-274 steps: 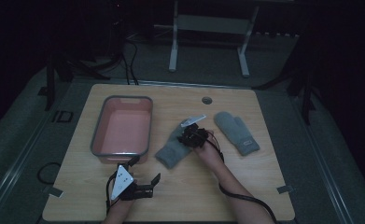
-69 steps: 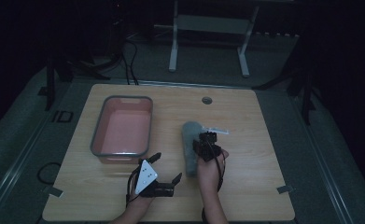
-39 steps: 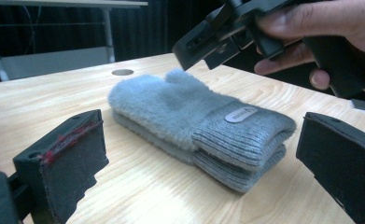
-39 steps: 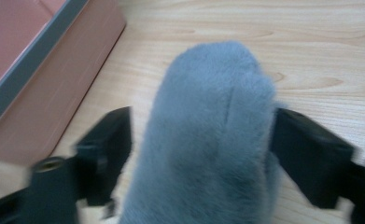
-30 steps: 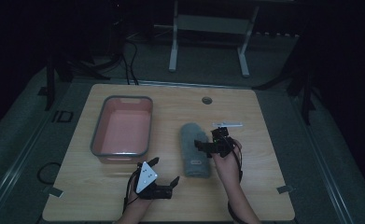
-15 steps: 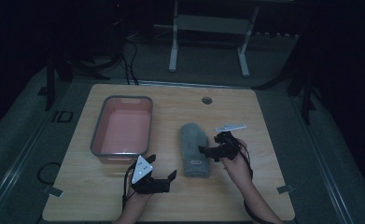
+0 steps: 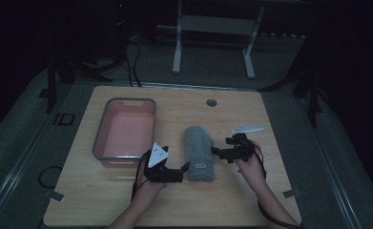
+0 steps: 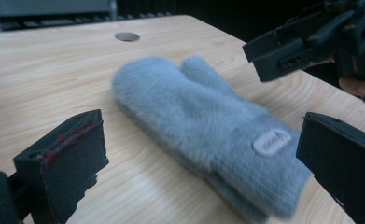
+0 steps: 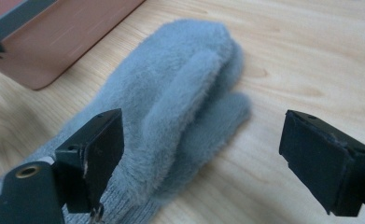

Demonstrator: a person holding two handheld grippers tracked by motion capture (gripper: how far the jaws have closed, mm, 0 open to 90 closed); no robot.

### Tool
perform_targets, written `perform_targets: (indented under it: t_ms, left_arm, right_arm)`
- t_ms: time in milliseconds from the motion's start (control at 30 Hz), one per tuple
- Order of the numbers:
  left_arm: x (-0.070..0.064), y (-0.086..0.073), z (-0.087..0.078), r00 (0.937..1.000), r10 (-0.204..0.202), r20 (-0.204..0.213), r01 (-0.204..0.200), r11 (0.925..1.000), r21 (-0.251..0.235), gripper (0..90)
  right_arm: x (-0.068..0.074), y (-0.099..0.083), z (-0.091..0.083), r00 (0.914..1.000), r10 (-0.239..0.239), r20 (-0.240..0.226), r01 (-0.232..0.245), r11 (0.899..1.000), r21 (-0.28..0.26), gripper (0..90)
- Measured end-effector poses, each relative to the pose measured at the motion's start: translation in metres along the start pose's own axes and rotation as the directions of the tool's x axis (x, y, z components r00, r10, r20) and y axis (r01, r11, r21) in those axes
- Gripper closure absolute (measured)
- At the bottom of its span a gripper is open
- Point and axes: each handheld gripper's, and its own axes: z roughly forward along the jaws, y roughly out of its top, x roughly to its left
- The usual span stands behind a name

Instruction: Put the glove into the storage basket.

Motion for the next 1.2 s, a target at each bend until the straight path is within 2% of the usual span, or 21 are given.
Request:
perform_targets:
  t_ms: [67, 167, 233, 267, 367, 400, 433, 467, 500, 567, 600, 733, 767, 900, 967, 1067, 1133, 1200]
  left_arm:
    - [0.0, 0.006, 0.01, 1.0, 0.008, 0.004, -0.008, 0.9995, 0.03, 1.8]
    - [-0.002, 0.011, 0.025, 0.9998, 0.019, 0.007, -0.019, 0.9974, 0.07, 1.9]
    - [-0.003, 0.013, 0.033, 0.9999, 0.012, 0.008, -0.012, 0.9945, 0.104, 1.9]
    - [-0.002, 0.013, 0.037, 1.0, 0.001, 0.007, -0.002, 0.9932, 0.117, 2.8]
    - [0.001, 0.012, 0.044, 0.9989, -0.043, 0.021, 0.039, 0.9878, 0.151, 7.1]
    - [0.002, 0.011, 0.045, 0.9985, -0.051, 0.023, 0.046, 0.9859, 0.161, 7.1]
    - [0.003, 0.011, 0.047, 0.998, -0.058, 0.026, 0.052, 0.9836, 0.173, 9.6]
    - [0.003, 0.01, 0.048, 0.9982, -0.06, 0.009, 0.057, 0.9819, 0.181, 15.5]
    - [0.004, 0.01, 0.05, 0.9979, -0.064, 0.012, 0.06, 0.9803, 0.188, 15.5]
    - [0.005, 0.009, 0.052, 0.9978, -0.064, 0.015, 0.059, 0.9755, 0.212, 16.0]
    - [0.005, 0.009, 0.054, 0.9979, -0.063, 0.016, 0.058, 0.973, 0.224, 19.5]
    - [0.006, 0.007, 0.063, 0.9958, -0.087, 0.029, 0.077, 0.9622, 0.261, 22.1]
    - [0.005, 0.007, 0.065, 0.9958, -0.088, 0.024, 0.079, 0.9602, 0.268, 22.3]
    - [0.007, 0.003, 0.071, 0.9957, -0.09, 0.022, 0.079, 0.9484, 0.307, 23.9]
    - [0.01, 0.001, 0.074, 0.9938, -0.108, 0.025, 0.095, 0.9427, 0.32, 24.0]
    - [0.012, 0.0, 0.077, 0.9933, -0.112, 0.027, 0.096, 0.9382, 0.332, 23.9]
    - [0.011, -0.001, 0.079, 0.9945, -0.102, 0.022, 0.089, 0.9381, 0.335, 24.0]
    - [0.012, -0.001, 0.081, 0.9947, -0.099, 0.028, 0.083, 0.9351, 0.345, 24.2]
  right_arm:
    - [0.001, 0.0, 0.0, 0.9993, 0.037, -0.011, -0.037, 0.999, -0.004, 12.7]
    - [0.009, 0.0, 0.003, 0.9988, 0.045, 0.018, -0.044, 0.999, -0.014, 11.8]
    - [0.012, 0.002, 0.008, 0.9977, 0.067, 0.008, -0.067, 0.998, -0.014, 14.6]
    - [0.014, 0.003, 0.01, 0.9977, 0.068, 0.002, -0.068, 0.997, -0.02, 16.0]
    - [0.021, 0.002, 0.02, 0.9963, 0.078, 0.036, -0.077, 0.997, -0.025, 28.9]
    - [0.021, 0.002, 0.02, 0.9963, 0.078, 0.036, -0.077, 0.997, -0.025, 28.9]
    - [0.023, -0.001, 0.023, 0.9961, 0.071, 0.052, -0.07, 0.997, -0.013, 32.6]
    - [0.022, -0.008, 0.028, 0.9955, 0.078, 0.054, -0.078, 0.997, 0.008, 35.4]
    - [0.022, -0.008, 0.028, 0.9955, 0.078, 0.054, -0.078, 0.997, 0.008, 35.4]
    - [0.02, -0.015, 0.031, 0.9949, 0.075, 0.067, -0.078, 0.996, 0.037, 41.4]
    - [0.018, -0.018, 0.032, 0.9946, 0.084, 0.06, -0.087, 0.995, 0.048, 42.8]
    - [0.014, -0.025, 0.034, 0.9948, 0.078, 0.066, -0.083, 0.993, 0.081, 44.8]
    - [0.012, -0.027, 0.035, 0.9954, 0.084, 0.046, -0.088, 0.992, 0.089, 44.6]
    - [0.013, -0.028, 0.037, 0.9952, 0.089, 0.041, -0.092, 0.991, 0.095, 40.2]
    - [0.014, -0.028, 0.038, 0.9956, 0.087, 0.035, -0.09, 0.991, 0.094, 40.0]
    - [0.01, -0.03, 0.04, 0.9945, 0.103, 0.017, -0.105, 0.99, 0.094, 37.0]
    - [0.006, -0.031, 0.043, 0.9907, 0.136, 0.003, -0.136, 0.985, 0.111, 37.1]
    - [0.005, -0.032, 0.043, 0.9902, 0.137, -0.024, -0.134, 0.984, 0.116, 44.9]
